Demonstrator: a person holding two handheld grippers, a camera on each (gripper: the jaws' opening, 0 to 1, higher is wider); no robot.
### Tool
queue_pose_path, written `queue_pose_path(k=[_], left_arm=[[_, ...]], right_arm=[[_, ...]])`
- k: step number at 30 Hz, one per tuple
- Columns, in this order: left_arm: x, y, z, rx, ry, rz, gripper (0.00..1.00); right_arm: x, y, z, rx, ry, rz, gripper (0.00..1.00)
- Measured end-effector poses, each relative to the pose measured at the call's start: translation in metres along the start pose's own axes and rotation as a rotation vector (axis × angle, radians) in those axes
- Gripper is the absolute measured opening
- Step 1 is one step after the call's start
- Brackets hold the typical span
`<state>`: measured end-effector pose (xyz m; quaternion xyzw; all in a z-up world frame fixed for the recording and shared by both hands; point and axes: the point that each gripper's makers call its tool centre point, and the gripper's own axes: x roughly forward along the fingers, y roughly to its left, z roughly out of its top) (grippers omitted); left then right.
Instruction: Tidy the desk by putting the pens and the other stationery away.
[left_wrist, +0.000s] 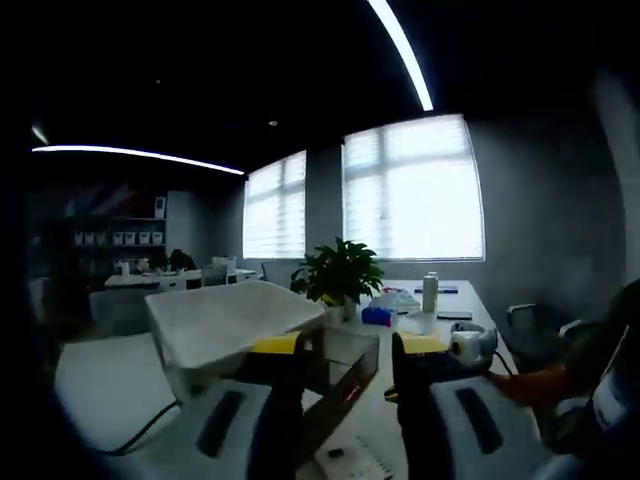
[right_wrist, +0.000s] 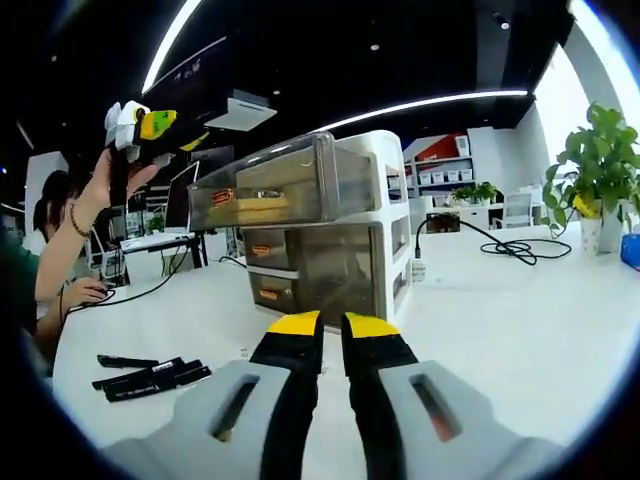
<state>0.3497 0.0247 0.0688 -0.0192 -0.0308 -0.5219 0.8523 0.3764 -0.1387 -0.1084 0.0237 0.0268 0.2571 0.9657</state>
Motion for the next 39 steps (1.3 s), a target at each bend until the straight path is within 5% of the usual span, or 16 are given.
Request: queue_pose_path(k=[4,12,14,16,22,27,36,39], left_arm=[[-0.014,-0.007,-0.007,-0.016,0.018,-0.021,0.33],[-0.032,-0.014,-0.002,0.004,-0.080,-0.033,0.38],[-0.041,-0.006,0.003,0.006,-0.157,0.044,0.38],[-0.047,-0.002,0.002,0.032,-0.171,0.070,0.35],[-0.061,0.009,-0.020,0.038,-0.117,0.100,0.37],[-0.073,0.006,-0.036,0.100,-0.143,0.108,0.64],[-0.078,0.005,-0.067,0.061,-0.094,0.034,0.85],[-0.082,0.009,-0.090,0.061,-0.039,0.016,0.95]], right_arm=[[0.001,-0.001,-0.004,0.000,0.013,-0.003,0.11],[0.002,-0.003,0.004,-0.023,-0.038,0.001,0.10],[0.001,-0.005,0.007,-0.025,-0.055,-0.006,0.10],[0.000,-0.005,0.009,-0.029,-0.067,-0.007,0.10],[0.000,-0.007,0.011,-0.028,-0.078,-0.010,0.10],[-0.002,-0.012,0.015,-0.034,-0.101,-0.027,0.10],[0.003,-0.001,0.005,-0.014,-0.066,0.034,0.09],[0.003,-0.002,0.004,-0.019,-0.060,0.034,0.10]])
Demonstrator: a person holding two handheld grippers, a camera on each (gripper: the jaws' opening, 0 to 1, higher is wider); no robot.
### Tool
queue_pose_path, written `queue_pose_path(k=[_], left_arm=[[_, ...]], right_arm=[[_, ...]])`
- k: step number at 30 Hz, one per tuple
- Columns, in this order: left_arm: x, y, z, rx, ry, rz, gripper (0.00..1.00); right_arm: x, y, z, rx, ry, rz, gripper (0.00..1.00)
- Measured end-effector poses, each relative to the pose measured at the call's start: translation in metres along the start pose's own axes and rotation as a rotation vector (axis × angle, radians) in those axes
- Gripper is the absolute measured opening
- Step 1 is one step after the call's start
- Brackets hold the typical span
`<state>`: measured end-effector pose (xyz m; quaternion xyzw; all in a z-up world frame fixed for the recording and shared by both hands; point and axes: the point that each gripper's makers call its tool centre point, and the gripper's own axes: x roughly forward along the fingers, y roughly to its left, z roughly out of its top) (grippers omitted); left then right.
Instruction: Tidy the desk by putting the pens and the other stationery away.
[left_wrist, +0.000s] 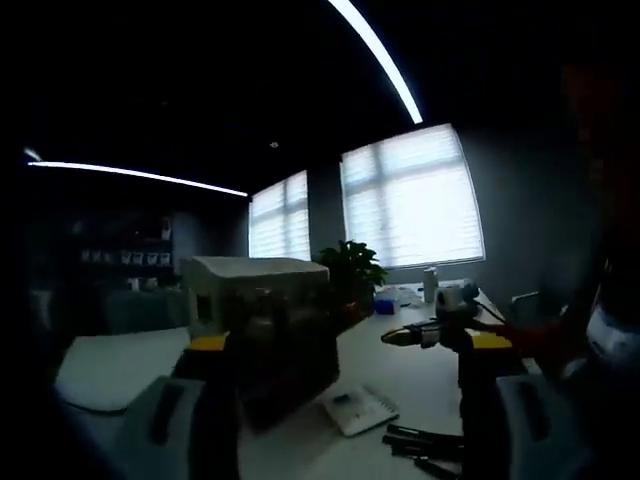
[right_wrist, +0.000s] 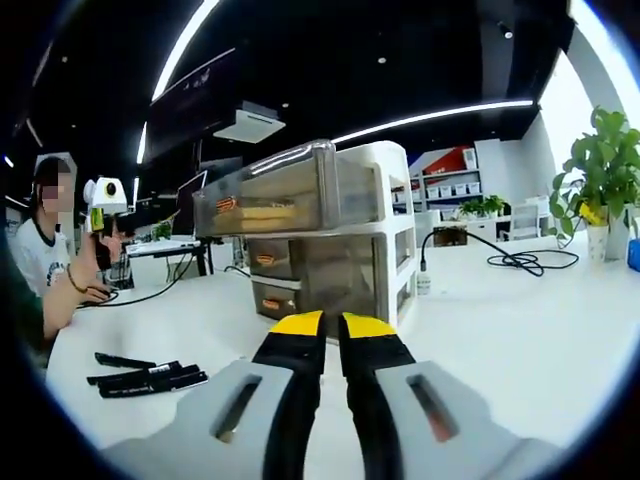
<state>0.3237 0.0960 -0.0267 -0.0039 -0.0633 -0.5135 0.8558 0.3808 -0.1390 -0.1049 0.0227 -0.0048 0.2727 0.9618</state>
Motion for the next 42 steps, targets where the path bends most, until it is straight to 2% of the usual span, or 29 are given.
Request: queue_pose_path(k=[5,8,10,14,17,19,21,22,23,25,26,27,31,33,36,37,38,39,40,42], left_arm=[[0.006,0.007,-0.029,-0.166,0.033,-0.037,0.97],[0.010,0.009,-0.039,-0.175,0.046,-0.039,0.97],[0.014,0.013,-0.050,-0.157,0.072,-0.011,0.97],[0.029,0.013,-0.075,-0.208,0.112,0.009,0.96],[0.042,0.004,-0.102,-0.245,0.169,0.002,0.95],[0.052,0.001,-0.120,-0.240,0.239,0.018,0.90],[0.070,-0.006,-0.122,-0.248,0.246,0.019,0.88],[0.078,-0.019,-0.123,-0.225,0.265,-0.023,0.87],[0.083,-0.023,-0.125,-0.199,0.286,-0.022,0.88],[0.091,-0.026,-0.132,-0.132,0.338,-0.006,0.89],[0.095,-0.029,-0.140,-0.095,0.383,-0.002,0.89],[0.098,-0.031,-0.144,-0.089,0.404,-0.001,0.90],[0.108,-0.041,-0.159,-0.154,0.467,-0.009,0.88],[0.113,-0.040,-0.163,-0.143,0.479,0.001,0.92],[0.116,-0.040,-0.160,-0.132,0.481,-0.003,0.95],[0.117,-0.041,-0.160,-0.147,0.481,-0.007,0.96],[0.117,-0.041,-0.162,-0.154,0.491,-0.005,0.96],[0.116,-0.040,-0.164,-0.158,0.501,-0.002,0.96],[0.115,-0.041,-0.166,-0.163,0.512,0.004,0.96],[0.115,-0.047,-0.169,-0.164,0.531,0.000,0.96]], right_arm=[[0.003,0.002,-0.003,0.006,0.008,0.017,0.10],[0.004,0.002,-0.006,0.016,0.020,0.023,0.10],[0.004,0.002,-0.007,0.017,0.021,0.025,0.10],[0.003,-0.001,-0.005,0.025,0.017,0.013,0.11],[0.004,-0.003,-0.006,0.035,0.019,0.010,0.11],[0.004,-0.004,-0.010,0.052,0.034,0.001,0.13],[0.005,-0.005,-0.014,0.075,0.047,-0.006,0.17],[0.006,-0.005,-0.016,0.079,0.054,-0.009,0.18],[0.006,-0.006,-0.017,0.080,0.060,-0.011,0.19],[0.008,-0.004,-0.023,0.084,0.083,-0.007,0.22],[0.009,-0.002,-0.027,0.083,0.105,-0.003,0.24],[0.010,-0.001,-0.032,0.089,0.126,-0.007,0.28],[0.011,-0.002,-0.048,0.100,0.213,-0.021,0.41],[0.011,0.002,-0.054,0.086,0.257,0.003,0.50],[0.011,0.014,-0.058,0.082,0.286,0.057,0.56],[0.015,0.023,-0.054,0.143,0.256,0.085,0.62],[0.016,0.027,-0.054,0.160,0.239,0.105,0.69],[0.015,0.031,-0.058,0.150,0.269,0.117,0.72],[0.014,0.033,-0.063,0.135,0.310,0.124,0.72],[0.015,0.035,-0.064,0.136,0.317,0.128,0.72]])
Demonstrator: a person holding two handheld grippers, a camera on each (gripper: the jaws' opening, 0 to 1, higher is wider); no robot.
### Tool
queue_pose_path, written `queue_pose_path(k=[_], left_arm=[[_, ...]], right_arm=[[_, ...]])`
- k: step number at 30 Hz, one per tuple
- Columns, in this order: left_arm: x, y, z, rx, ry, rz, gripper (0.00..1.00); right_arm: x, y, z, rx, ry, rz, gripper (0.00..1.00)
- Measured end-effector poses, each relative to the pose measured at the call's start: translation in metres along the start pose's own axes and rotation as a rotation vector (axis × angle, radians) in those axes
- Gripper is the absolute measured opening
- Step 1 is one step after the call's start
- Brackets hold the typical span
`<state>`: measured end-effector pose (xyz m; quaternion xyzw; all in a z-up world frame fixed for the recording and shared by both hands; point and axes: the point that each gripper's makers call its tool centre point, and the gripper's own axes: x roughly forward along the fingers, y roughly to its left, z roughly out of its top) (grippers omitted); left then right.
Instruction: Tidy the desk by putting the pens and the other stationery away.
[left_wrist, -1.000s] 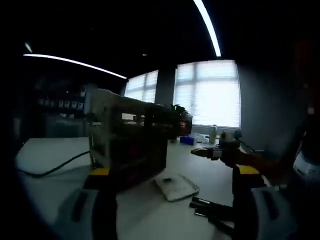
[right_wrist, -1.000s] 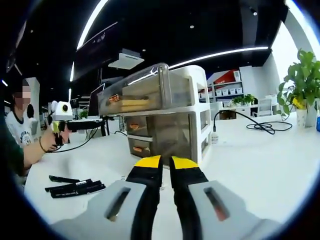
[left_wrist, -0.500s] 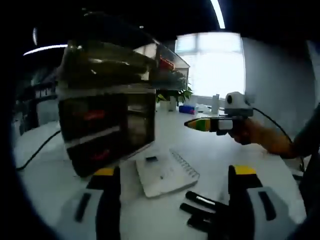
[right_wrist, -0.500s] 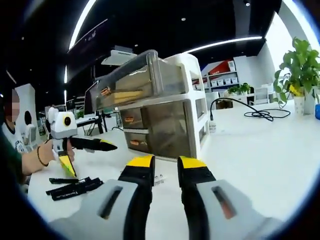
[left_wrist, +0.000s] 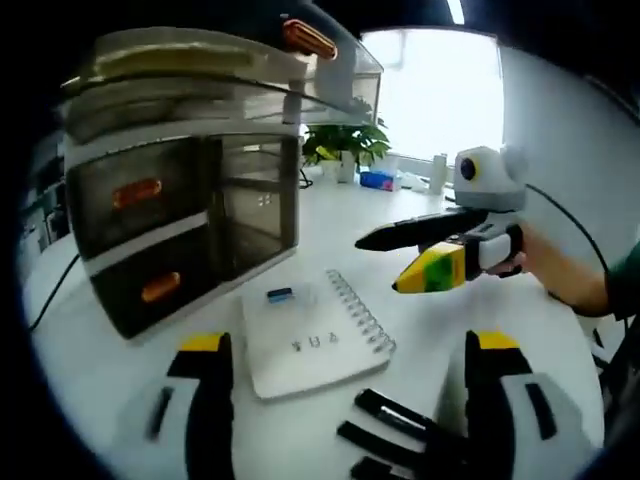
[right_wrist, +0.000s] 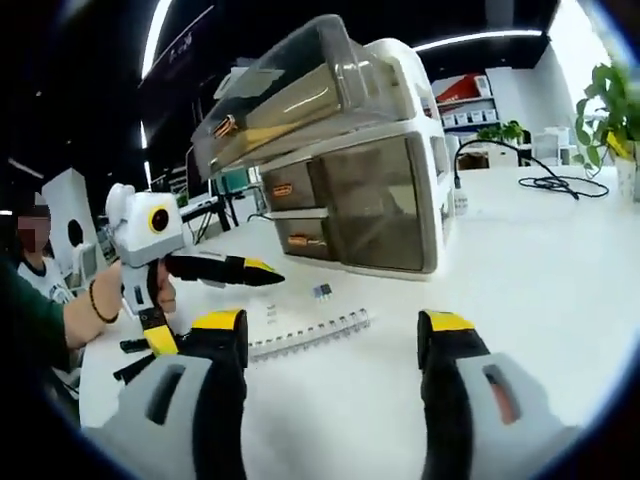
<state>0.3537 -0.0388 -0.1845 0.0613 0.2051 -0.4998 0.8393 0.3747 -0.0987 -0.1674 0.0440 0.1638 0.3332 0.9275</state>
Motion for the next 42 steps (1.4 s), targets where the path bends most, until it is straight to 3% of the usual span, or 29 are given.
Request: queue_pose_path(k=[12,17,27,35,37,39,42], left_arm=[[0.002,-0.004,-0.003,-0.044,-0.006,-0.029,0.96],[0.003,-0.005,-0.007,-0.041,0.008,-0.024,0.96],[0.002,-0.011,-0.006,-0.073,-0.004,-0.032,0.96],[0.004,-0.016,-0.009,-0.048,0.009,-0.028,0.96],[0.003,-0.016,-0.008,-0.063,-0.004,-0.027,0.97],[0.002,-0.013,-0.006,-0.092,-0.030,-0.035,0.97],[0.001,-0.014,-0.006,-0.096,-0.036,-0.044,0.97]], right_arm=[[0.005,0.033,-0.020,-0.126,0.105,0.103,0.69],[0.006,0.035,-0.022,-0.173,0.120,0.122,0.58],[0.011,0.035,-0.035,-0.193,0.170,0.151,0.52],[0.015,0.024,-0.031,-0.182,0.145,0.118,0.49],[0.016,0.023,-0.030,-0.176,0.146,0.112,0.48],[0.017,0.024,-0.028,-0.116,0.126,0.105,0.48],[0.017,0.026,-0.026,-0.123,0.128,0.102,0.47]])
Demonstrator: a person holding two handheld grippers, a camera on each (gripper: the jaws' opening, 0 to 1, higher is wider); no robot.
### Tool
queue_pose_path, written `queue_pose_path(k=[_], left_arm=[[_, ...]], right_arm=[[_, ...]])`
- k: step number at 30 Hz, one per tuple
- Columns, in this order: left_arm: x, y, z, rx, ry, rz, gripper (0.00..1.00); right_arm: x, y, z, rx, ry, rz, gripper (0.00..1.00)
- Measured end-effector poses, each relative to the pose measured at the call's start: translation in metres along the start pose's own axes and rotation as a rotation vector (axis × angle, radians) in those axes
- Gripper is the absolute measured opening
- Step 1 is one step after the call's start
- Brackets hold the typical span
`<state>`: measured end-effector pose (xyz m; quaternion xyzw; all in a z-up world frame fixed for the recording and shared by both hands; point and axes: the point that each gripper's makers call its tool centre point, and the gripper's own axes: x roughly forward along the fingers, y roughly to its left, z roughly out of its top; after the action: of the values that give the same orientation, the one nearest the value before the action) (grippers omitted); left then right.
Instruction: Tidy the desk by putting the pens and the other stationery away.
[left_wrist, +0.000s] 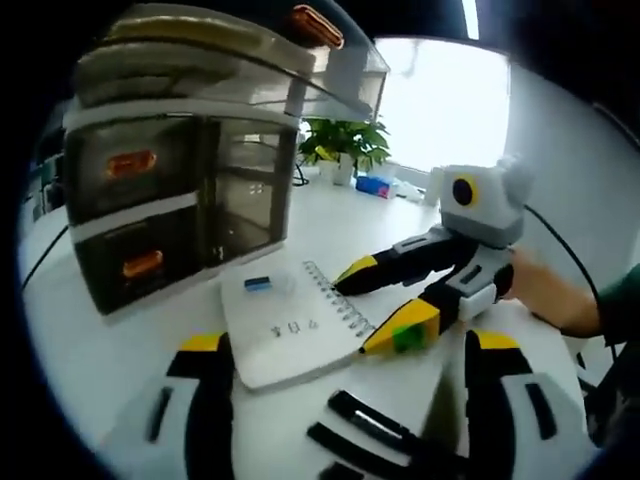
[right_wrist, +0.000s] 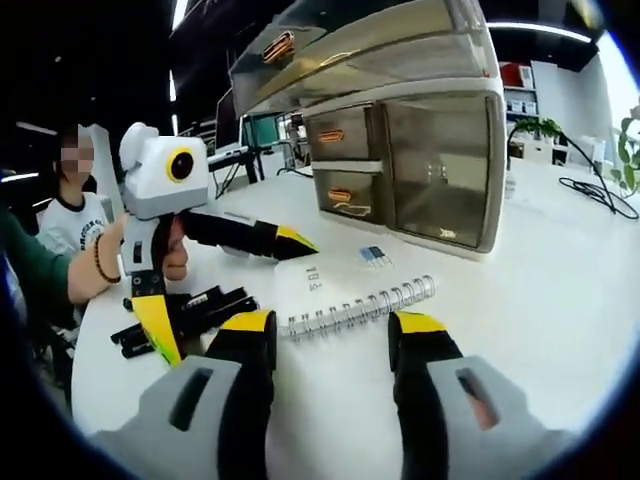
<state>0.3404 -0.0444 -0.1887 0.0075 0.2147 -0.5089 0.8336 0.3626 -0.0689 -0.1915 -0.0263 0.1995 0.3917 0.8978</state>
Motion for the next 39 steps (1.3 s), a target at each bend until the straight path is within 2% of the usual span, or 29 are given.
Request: queue_pose_path(k=[2,6,8,9,12,14,17,20,25,28,30,31,33,35,37,39], left_arm=[[0.000,0.000,-0.001,0.009,0.005,0.001,0.97],[-0.001,0.003,0.001,-0.003,0.004,0.014,0.96],[-0.002,0.005,0.000,0.001,0.008,0.020,0.92],[-0.002,0.005,0.000,-0.002,0.005,0.017,0.93],[-0.002,0.003,0.002,-0.019,0.003,0.002,0.95],[-0.002,0.004,0.003,-0.012,0.004,-0.003,0.88],[-0.002,0.001,0.003,-0.012,0.003,-0.013,0.83],[-0.002,0.003,0.000,0.018,0.020,0.017,0.77],[-0.004,0.004,-0.001,0.034,0.031,0.043,0.71],[-0.007,0.005,-0.003,0.053,0.043,0.074,0.64],[-0.010,0.008,0.010,0.106,-0.027,0.100,0.59],[-0.014,0.011,0.014,0.123,-0.042,0.127,0.56],[-0.016,0.014,0.017,0.141,-0.041,0.148,0.47],[-0.017,0.018,0.019,0.140,-0.051,0.164,0.41],[-0.015,0.022,0.018,0.138,-0.055,0.172,0.39],[-0.012,0.024,0.015,0.161,-0.032,0.186,0.45]], right_arm=[[-0.002,0.001,0.007,0.022,-0.045,0.001,0.47],[-0.001,0.005,0.028,0.071,-0.181,0.015,0.47],[0.003,0.016,0.030,0.102,-0.204,0.069,0.44],[0.005,0.016,0.033,0.087,-0.229,0.055,0.43],[0.017,0.018,0.038,0.077,-0.230,0.050,0.39],[0.025,0.015,0.040,0.104,-0.221,0.037,0.36],[0.025,0.015,0.045,0.108,-0.237,0.033,0.36],[0.020,0.014,0.054,0.111,-0.279,0.032,0.35],[0.019,0.022,0.061,0.138,-0.301,0.040,0.34],[0.018,0.031,0.072,0.165,-0.336,0.081,0.32],[0.019,0.037,0.076,0.163,-0.348,0.100,0.30],[0.018,0.040,0.076,0.162,-0.345,0.102,0.30],[0.019,0.040,0.075,0.160,-0.334,0.103,0.31],[0.017,0.037,0.076,0.179,-0.351,0.100,0.30],[0.018,0.037,0.077,0.204,-0.350,0.110,0.30],[0.020,0.043,0.078,0.254,-0.332,0.143,0.29]])
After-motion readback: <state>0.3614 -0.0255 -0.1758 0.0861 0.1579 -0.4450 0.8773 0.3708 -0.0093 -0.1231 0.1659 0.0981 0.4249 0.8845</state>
